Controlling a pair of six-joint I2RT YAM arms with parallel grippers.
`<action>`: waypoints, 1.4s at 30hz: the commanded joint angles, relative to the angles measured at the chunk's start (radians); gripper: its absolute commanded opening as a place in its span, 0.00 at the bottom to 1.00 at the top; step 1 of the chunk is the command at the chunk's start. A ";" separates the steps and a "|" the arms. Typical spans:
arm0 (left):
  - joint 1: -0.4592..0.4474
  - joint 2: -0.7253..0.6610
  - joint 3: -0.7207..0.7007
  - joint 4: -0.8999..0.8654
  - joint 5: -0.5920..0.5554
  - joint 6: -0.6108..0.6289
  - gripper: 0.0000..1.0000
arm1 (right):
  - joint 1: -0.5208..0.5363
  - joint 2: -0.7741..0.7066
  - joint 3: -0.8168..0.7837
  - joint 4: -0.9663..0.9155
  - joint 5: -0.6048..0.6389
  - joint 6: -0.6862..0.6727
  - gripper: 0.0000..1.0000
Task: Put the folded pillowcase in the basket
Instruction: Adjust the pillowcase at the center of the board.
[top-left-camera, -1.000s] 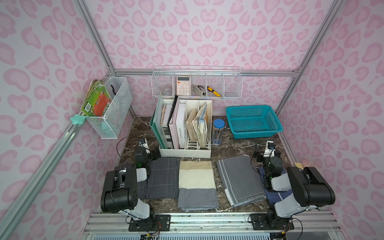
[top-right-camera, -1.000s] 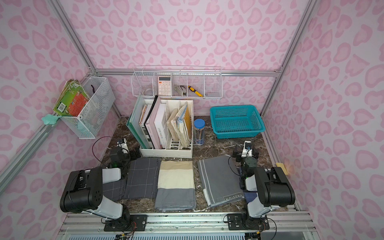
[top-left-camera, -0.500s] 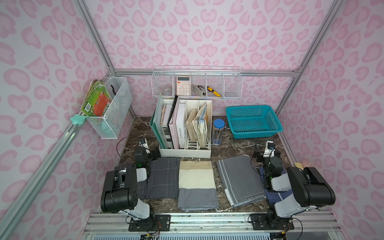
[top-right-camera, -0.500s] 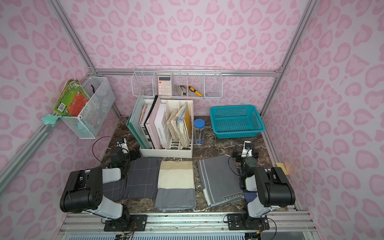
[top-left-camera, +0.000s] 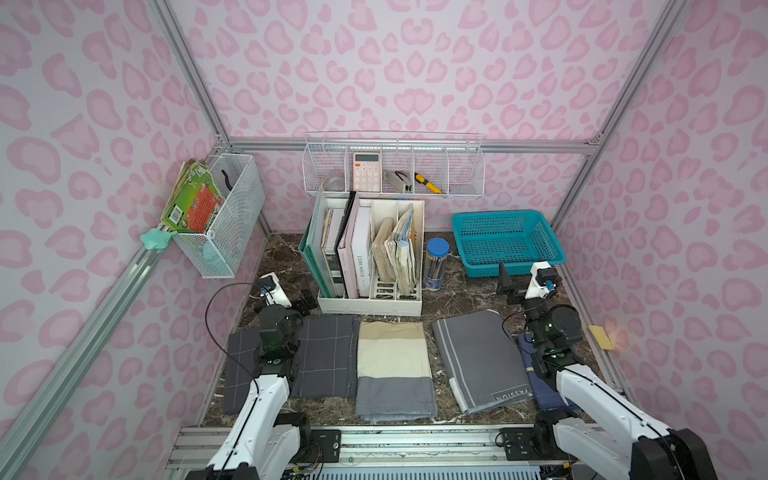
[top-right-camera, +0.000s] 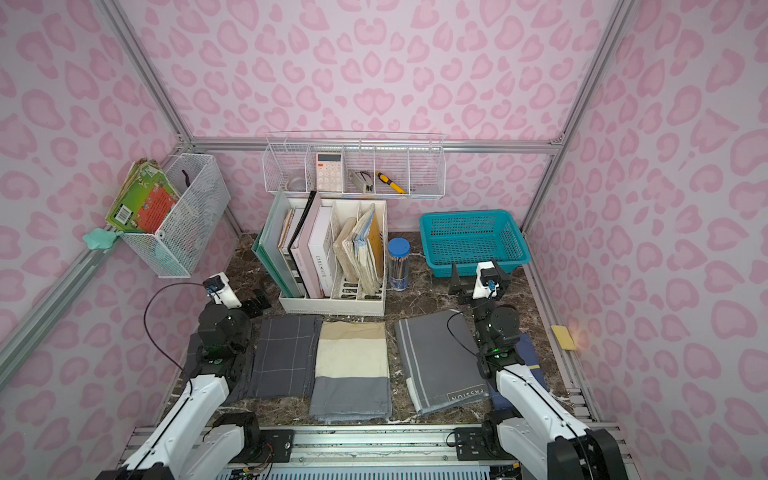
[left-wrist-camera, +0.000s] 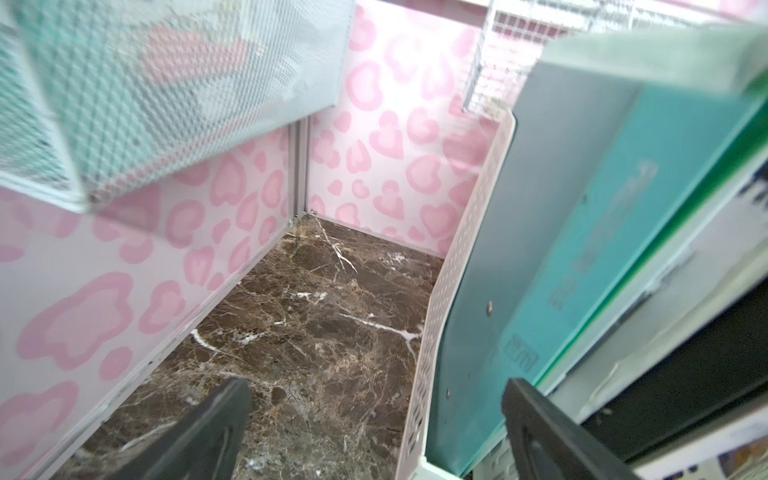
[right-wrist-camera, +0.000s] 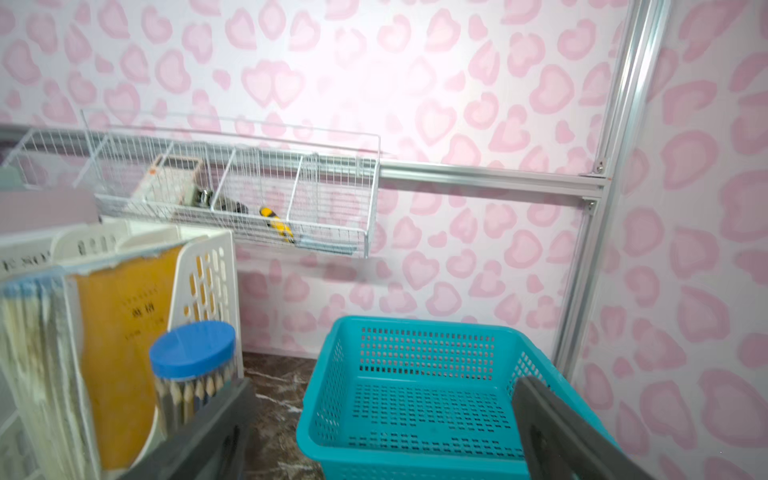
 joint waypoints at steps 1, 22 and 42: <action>-0.005 -0.077 0.102 -0.367 -0.133 -0.325 0.99 | -0.002 -0.011 0.183 -0.421 0.077 0.239 0.99; -0.004 -0.075 0.479 -0.981 0.415 -0.347 0.99 | -0.064 0.295 0.463 -0.929 -0.105 0.380 0.97; -0.674 0.328 0.538 -0.942 0.305 -0.499 0.95 | 0.240 0.070 0.093 -1.101 -0.042 0.700 0.91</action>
